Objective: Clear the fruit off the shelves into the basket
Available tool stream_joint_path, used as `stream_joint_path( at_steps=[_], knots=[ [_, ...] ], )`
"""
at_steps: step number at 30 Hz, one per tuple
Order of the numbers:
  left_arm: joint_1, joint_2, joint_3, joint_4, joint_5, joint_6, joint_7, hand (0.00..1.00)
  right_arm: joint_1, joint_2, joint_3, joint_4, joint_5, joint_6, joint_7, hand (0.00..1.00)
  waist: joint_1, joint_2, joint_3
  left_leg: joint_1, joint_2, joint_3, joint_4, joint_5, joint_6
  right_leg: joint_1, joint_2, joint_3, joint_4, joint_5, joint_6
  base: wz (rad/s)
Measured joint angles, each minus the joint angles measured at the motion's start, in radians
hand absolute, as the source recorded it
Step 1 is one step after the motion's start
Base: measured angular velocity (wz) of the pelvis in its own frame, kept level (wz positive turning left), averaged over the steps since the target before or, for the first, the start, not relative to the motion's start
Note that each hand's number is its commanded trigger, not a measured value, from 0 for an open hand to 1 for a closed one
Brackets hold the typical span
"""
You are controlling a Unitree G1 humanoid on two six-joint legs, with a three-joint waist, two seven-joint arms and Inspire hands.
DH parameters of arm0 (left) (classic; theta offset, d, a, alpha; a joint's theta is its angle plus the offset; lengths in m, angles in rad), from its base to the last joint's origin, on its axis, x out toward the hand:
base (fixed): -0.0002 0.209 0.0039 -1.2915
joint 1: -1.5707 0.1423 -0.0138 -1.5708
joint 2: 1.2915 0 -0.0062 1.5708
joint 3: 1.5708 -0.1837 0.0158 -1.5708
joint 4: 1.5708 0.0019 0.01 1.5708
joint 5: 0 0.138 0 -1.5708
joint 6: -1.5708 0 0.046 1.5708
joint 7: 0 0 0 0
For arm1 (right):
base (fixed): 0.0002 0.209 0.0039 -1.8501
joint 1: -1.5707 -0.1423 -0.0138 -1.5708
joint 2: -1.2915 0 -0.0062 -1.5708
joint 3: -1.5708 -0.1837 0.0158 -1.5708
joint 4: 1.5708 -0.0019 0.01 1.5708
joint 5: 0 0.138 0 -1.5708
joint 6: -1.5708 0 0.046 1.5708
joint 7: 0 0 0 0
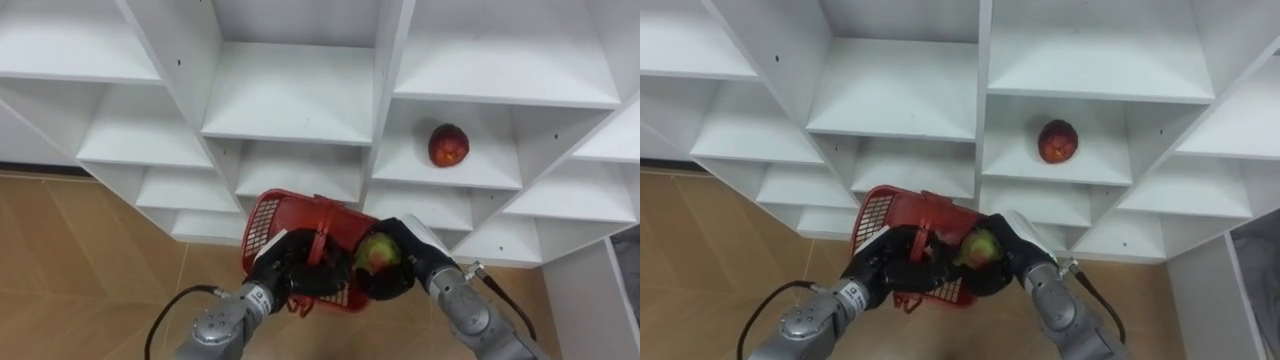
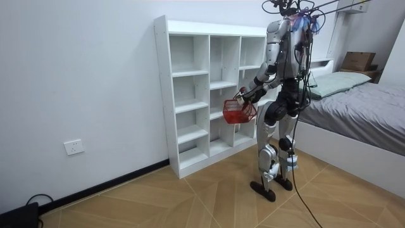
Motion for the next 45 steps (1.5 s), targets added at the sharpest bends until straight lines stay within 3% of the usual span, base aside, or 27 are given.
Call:
stream_joint_path(
  at_steps=[5,6,7,8,9,10,11,39,45],
  knots=[
    [0.000,0.000,0.000,0.000,0.000,0.000,-0.008,1.00,0.000,0.000,0.000,0.000,0.000,0.000,0.000,1.00,0.000,0.000,-0.0002,0.000,0.000,0.000,0.000,0.000,0.000,0.000,0.000,0.000,0.000,0.000,0.000,0.00],
    [0.000,0.000,0.000,0.000,0.000,0.000,-0.011,1.00,0.000,0.000,0.000,0.000,0.000,0.000,0.000,0.96,0.000,0.000,-0.0002,0.000,0.000,0.000,0.000,0.000,0.000,0.000,0.000,0.000,0.000,0.000,0.000,0.00],
    [0.000,0.000,0.000,0.000,0.000,0.000,-0.012,1.00,0.000,0.000,0.000,0.000,0.000,0.000,0.000,0.67,0.000,0.000,-0.0002,0.000,0.000,0.000,0.001,0.000,0.000,0.000,0.000,0.000,0.000,0.000,0.000,0.00],
    [0.000,0.000,0.000,0.000,0.000,0.000,-0.017,1.00,0.000,0.000,0.000,0.000,0.000,0.000,0.000,0.61,0.000,0.000,-0.0004,0.000,0.000,0.000,0.001,0.000,0.000,0.001,0.000,0.000,0.000,0.000,0.000,0.00],
    [0.000,0.000,0.000,0.000,0.000,0.000,-0.021,1.00,0.000,0.000,0.000,0.000,0.000,0.000,0.000,0.38,0.000,0.000,-0.0005,0.000,0.000,0.000,0.002,0.000,0.000,0.001,0.000,0.000,0.000,0.000,0.000,0.00],
    [0.000,0.000,0.000,0.000,0.000,0.000,-0.021,1.00,0.000,0.000,0.000,0.002,0.000,0.000,0.000,0.06,0.000,0.000,-0.0005,0.000,0.000,0.000,0.003,0.000,0.000,0.002,0.000,0.000,0.000,0.000,0.000,0.00],
    [0.000,0.000,0.000,0.000,0.000,0.000,-0.021,1.00,0.000,-0.001,0.001,0.005,0.001,0.000,0.000,0.00,0.000,0.001,-0.0006,0.000,0.000,0.000,0.004,0.000,0.000,0.002,0.000,-0.001,0.000,0.000,0.000,0.00],
    [0.001,-0.007,0.000,-0.030,0.000,0.003,-0.023,1.00,0.000,0.021,0.021,0.051,0.024,0.000,0.001,0.00,-0.002,0.002,-0.0039,0.001,0.004,-0.002,0.017,0.000,0.000,0.009,0.004,0.000,0.003,0.002,-0.003,0.00],
    [0.015,-0.003,-0.002,-0.072,0.000,0.005,-0.023,1.00,0.000,0.025,0.022,0.050,0.030,-0.013,0.000,0.00,-0.003,0.004,-0.0184,0.004,0.004,-0.002,0.017,0.000,0.000,0.012,0.004,-0.001,0.003,0.002,-0.003,0.00]
  ],
)
